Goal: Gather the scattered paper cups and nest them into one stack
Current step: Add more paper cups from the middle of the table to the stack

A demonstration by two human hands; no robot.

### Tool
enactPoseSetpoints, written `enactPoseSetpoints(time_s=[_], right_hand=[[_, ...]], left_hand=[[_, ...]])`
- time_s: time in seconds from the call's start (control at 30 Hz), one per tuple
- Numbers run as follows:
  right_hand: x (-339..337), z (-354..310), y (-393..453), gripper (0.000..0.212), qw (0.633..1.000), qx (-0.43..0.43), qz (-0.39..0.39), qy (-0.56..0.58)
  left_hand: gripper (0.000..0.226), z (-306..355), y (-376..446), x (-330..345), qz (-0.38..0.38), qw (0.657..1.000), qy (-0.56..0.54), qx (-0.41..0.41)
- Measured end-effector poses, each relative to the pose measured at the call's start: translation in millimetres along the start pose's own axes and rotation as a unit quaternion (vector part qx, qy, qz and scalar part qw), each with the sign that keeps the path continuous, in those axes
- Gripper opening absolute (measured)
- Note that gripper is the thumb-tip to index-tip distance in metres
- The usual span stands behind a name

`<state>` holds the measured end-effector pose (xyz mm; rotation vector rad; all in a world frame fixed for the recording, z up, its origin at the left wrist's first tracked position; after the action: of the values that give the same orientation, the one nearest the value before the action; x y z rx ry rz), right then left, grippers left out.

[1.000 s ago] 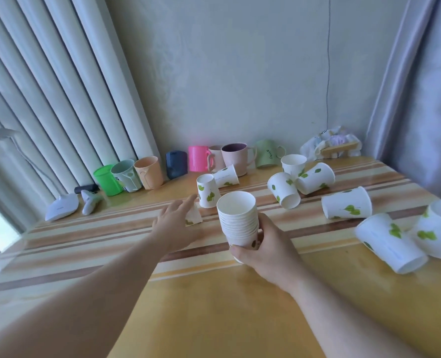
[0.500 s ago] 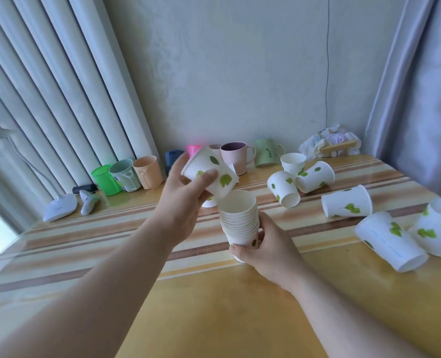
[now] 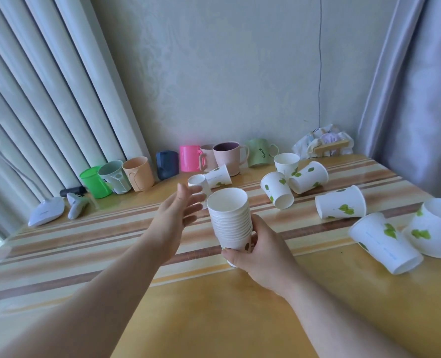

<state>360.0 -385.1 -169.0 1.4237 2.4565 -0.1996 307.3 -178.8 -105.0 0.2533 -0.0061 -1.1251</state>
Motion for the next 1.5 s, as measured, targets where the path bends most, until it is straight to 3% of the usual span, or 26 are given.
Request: enactPoseSetpoints(time_s=[0.1, 0.23, 0.3, 0.37, 0.43, 0.53, 0.7, 0.93, 1.03, 1.13, 1.2, 1.3, 1.4, 1.5], right_hand=[[0, 0, 1, 0.053, 1.0, 0.002, 0.012, 0.004], [-5, 0, 2, 0.046, 0.998, -0.013, 0.049, 0.022], [-6, 1, 3, 0.045, 0.998, -0.012, 0.054, 0.027], [-5, 3, 5, 0.044, 0.998, -0.009, 0.05, 0.025], [-5, 5, 6, 0.043, 0.999, -0.005, 0.047, 0.025], [-5, 8, 8, 0.043, 0.998, 0.004, 0.046, 0.03], [-5, 6, 7, 0.045, 0.999, 0.002, 0.047, 0.025], [-4, 3, 4, 0.044, 0.999, 0.004, 0.051, 0.016], [-4, 1, 3, 0.044, 0.999, 0.002, 0.05, 0.01], [-3, 0, 2, 0.045, 0.999, 0.002, 0.043, 0.007], [-3, 0, 1, 0.046, 0.999, 0.002, 0.04, 0.006], [-3, 0, 1, 0.047, 0.999, -0.003, 0.043, 0.006], [-3, 1, 1, 0.047, 0.999, -0.004, 0.046, 0.001], [-3, 0, 1, 0.049, 0.999, -0.006, 0.042, 0.004]], left_hand=[[0.045, -25, 23, -16, 0.143, 0.981, 0.099, -0.086], [0.103, -39, 57, -15, 0.132, 0.958, 0.241, -0.081], [0.116, -41, 76, -10, 0.096, 0.95, 0.291, -0.058], [0.116, -38, 92, -1, 0.05, 0.935, 0.349, -0.03], [0.1, -34, 101, 8, 0.013, 0.908, 0.419, -0.015], [0.078, -31, 102, 7, 0.016, 0.87, 0.492, 0.009], [0.09, -33, 84, -19, 0.056, 0.93, 0.361, -0.025], [0.124, -35, 40, -70, -0.047, 0.895, 0.431, -0.11], [0.092, -33, 25, -72, -0.068, 0.918, 0.362, -0.145], [0.056, -12, 14, -49, -0.038, 0.984, 0.048, -0.17], [0.041, 18, 8, -29, -0.01, 0.985, -0.126, -0.119], [0.044, 64, 0, -1, -0.045, 0.972, -0.232, 0.005], [0.054, 82, -4, 18, -0.101, 0.971, -0.207, 0.056], [0.058, 77, -5, 32, -0.138, 0.984, -0.079, 0.078]])
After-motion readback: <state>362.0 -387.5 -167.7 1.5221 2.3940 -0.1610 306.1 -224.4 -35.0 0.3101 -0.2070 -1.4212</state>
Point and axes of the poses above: each hand's wrist, its own y-axis towards the middle knuckle, its own x-axis out of the palm, z = x × y, the point moved 5 cm from there along y, towards the middle knuckle, and after that the axes turned 9 degrees about x, right-handed, at the moved point
